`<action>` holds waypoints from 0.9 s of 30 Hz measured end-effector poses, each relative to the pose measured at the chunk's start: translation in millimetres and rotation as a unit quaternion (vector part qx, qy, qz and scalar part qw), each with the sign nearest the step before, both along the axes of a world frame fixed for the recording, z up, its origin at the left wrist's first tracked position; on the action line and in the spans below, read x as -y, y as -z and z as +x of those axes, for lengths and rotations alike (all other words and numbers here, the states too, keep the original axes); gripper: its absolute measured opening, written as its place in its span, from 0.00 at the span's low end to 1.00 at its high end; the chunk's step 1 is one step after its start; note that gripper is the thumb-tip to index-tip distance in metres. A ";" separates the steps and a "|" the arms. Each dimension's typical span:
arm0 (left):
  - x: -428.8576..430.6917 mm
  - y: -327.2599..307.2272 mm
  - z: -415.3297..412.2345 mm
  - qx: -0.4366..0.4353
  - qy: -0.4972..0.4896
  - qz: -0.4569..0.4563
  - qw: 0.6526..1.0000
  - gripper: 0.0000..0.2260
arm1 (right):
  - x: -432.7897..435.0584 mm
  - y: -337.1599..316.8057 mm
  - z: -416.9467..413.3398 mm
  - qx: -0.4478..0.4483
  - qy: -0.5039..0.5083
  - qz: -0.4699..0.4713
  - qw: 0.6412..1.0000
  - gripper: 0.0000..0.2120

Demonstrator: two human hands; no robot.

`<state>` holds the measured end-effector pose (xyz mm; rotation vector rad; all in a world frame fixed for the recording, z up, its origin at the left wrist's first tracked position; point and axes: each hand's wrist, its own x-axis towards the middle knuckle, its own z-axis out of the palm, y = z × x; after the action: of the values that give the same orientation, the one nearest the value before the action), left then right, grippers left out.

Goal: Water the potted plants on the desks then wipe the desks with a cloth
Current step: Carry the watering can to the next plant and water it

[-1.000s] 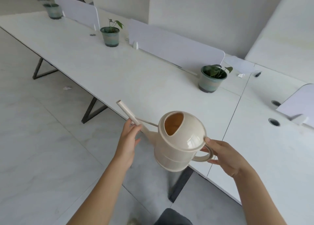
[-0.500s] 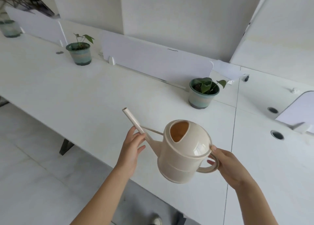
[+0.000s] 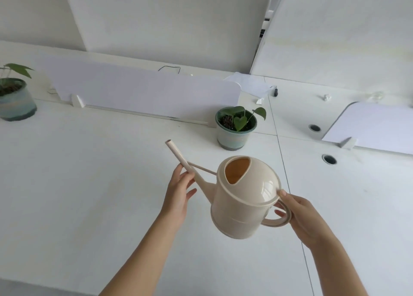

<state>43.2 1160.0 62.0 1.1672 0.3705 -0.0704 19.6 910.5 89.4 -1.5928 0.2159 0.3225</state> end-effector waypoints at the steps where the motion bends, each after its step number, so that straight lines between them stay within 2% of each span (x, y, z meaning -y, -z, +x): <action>1: -2.5 -1.5 7.3 -0.003 0.020 0.001 1.000 0.17 | -3.6 -1.9 -2.1 -0.002 0.020 0.001 1.000 0.37; 8: -10.9 -5.9 55.7 -0.011 0.143 0.024 0.989 0.17 | -33.7 -10.0 -17.5 -0.009 0.138 -0.015 0.990 0.46; 15: 9.4 -0.4 80.5 -0.036 0.229 0.038 0.972 0.17 | -49.2 -14.4 -37.3 -0.021 0.235 -0.050 0.971 0.43; 17: 19.2 -1.2 86.7 -0.038 0.245 0.041 0.968 0.16 | -47.9 -18.6 -36.3 -0.011 0.254 -0.062 0.965 0.39; 21: 36.7 -4.0 100.2 -0.043 0.259 0.032 0.964 0.13 | -44.8 -28.4 -30.2 0.016 0.281 -0.033 0.959 0.19; 22: 40.5 -4.7 104.1 -0.044 0.261 0.027 0.964 0.14 | -42.4 -29.9 -29.3 0.024 0.270 -0.036 0.962 0.21; 24: 48.1 -6.8 112.4 -0.049 0.262 0.021 0.963 0.14 | -37.3 -33.8 -25.6 0.031 0.248 -0.058 0.967 0.33; 27: 57.3 -8.2 124.7 -0.056 0.267 0.017 0.962 0.10 | -32.1 -39.1 -17.6 0.053 0.222 -0.066 0.971 0.34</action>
<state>168.0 1102.7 70.2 1.2747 0.1468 -0.6042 1.9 942.6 128.5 -1.6360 0.5097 -0.1259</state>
